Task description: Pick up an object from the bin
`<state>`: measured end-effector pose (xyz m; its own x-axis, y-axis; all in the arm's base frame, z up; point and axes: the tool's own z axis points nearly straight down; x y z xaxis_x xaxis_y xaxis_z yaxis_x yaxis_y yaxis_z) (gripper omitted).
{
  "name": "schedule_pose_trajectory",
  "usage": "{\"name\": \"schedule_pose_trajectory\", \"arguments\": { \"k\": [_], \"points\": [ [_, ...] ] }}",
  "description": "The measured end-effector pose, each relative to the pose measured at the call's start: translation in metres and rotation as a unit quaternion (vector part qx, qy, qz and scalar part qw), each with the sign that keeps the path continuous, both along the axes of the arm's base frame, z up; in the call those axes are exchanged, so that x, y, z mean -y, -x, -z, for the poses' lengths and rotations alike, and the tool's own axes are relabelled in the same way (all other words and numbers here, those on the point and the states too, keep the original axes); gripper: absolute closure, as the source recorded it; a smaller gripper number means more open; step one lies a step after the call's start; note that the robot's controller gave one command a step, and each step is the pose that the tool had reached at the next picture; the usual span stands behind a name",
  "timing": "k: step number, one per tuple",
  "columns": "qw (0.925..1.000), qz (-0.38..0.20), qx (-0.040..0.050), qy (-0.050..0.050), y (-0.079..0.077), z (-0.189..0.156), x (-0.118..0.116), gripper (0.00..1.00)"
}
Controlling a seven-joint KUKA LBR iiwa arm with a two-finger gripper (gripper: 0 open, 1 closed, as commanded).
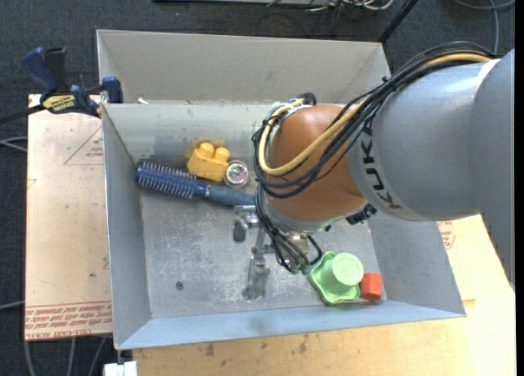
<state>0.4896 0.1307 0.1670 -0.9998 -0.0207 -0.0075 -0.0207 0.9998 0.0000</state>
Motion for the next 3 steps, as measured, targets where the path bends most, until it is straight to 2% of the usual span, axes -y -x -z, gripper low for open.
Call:
{"name": "schedule_pose_trajectory", "arguments": {
  "k": [1,2,3],
  "points": [
    [0.9962,0.087,-0.0019,0.000,-0.064,0.012,0.049,0.00],
    [0.9954,0.096,-0.0031,0.000,-0.134,0.099,0.081,0.00],
    [0.9955,0.095,-0.0024,-0.001,-0.134,0.094,0.079,1.00]
  ]
}}
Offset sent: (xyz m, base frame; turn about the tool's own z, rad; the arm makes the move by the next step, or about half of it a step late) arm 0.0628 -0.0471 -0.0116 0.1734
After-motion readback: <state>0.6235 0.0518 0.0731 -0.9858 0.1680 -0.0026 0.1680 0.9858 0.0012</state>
